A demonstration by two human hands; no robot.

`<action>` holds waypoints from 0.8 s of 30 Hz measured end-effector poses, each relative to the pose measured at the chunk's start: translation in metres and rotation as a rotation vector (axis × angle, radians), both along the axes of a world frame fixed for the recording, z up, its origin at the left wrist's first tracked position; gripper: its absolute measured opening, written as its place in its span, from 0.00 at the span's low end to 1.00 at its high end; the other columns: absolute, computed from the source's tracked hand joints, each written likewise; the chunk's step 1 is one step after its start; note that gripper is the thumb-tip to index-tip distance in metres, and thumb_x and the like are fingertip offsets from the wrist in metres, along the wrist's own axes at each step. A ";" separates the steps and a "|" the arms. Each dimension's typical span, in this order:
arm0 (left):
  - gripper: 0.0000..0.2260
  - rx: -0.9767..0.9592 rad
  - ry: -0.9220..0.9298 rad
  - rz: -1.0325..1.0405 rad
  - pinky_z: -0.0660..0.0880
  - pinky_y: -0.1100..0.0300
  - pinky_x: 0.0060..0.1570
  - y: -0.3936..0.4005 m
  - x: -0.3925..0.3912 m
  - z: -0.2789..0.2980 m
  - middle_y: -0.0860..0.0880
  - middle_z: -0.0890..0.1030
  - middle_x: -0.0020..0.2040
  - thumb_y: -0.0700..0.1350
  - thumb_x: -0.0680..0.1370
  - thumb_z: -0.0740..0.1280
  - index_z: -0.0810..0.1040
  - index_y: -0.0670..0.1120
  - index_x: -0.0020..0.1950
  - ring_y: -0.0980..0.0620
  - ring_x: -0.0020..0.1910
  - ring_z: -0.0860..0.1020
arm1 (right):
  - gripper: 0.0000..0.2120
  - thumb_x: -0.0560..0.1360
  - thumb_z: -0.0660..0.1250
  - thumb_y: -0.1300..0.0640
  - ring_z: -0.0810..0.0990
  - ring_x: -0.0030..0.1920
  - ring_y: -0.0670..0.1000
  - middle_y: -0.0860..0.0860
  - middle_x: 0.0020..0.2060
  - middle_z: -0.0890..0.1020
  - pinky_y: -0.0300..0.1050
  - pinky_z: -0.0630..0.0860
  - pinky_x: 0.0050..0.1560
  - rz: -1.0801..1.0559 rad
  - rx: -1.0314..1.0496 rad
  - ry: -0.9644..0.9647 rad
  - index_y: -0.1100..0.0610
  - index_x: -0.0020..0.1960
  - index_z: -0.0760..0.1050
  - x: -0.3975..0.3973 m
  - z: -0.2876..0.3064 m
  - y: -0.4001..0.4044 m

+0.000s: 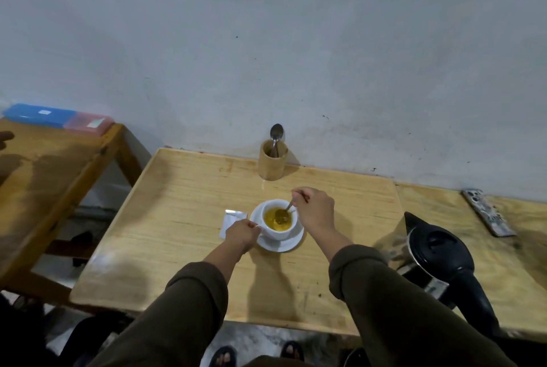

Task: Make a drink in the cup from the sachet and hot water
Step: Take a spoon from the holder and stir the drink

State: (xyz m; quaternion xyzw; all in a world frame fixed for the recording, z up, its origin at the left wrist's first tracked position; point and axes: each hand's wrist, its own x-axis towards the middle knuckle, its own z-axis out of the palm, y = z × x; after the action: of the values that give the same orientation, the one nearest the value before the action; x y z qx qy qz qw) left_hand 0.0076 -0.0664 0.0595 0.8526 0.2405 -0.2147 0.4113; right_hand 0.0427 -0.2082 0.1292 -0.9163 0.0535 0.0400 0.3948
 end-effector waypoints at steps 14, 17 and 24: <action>0.16 0.023 0.010 0.050 0.67 0.60 0.47 -0.002 0.001 -0.005 0.42 0.81 0.60 0.48 0.81 0.57 0.78 0.43 0.62 0.46 0.52 0.76 | 0.10 0.78 0.61 0.61 0.82 0.48 0.56 0.58 0.47 0.83 0.44 0.75 0.51 0.172 -0.032 -0.049 0.62 0.48 0.81 0.006 -0.013 -0.004; 0.17 0.016 0.014 0.066 0.72 0.56 0.54 -0.003 0.001 -0.005 0.42 0.81 0.60 0.48 0.80 0.58 0.79 0.43 0.62 0.44 0.58 0.77 | 0.11 0.78 0.61 0.60 0.81 0.50 0.55 0.57 0.50 0.83 0.39 0.71 0.50 0.176 -0.054 -0.083 0.61 0.52 0.81 0.006 -0.015 -0.004; 0.17 0.005 0.022 0.080 0.73 0.56 0.59 -0.004 0.001 -0.002 0.42 0.80 0.61 0.49 0.80 0.58 0.78 0.44 0.63 0.43 0.61 0.77 | 0.10 0.77 0.63 0.60 0.83 0.49 0.53 0.56 0.50 0.84 0.38 0.73 0.53 0.239 0.015 -0.047 0.60 0.51 0.82 0.004 -0.017 0.000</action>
State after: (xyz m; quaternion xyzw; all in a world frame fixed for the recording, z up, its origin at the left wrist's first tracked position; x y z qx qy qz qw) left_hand 0.0084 -0.0701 0.0571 0.8408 0.2795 -0.2069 0.4148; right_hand 0.0465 -0.2085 0.1124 -0.9139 -0.0659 0.0655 0.3953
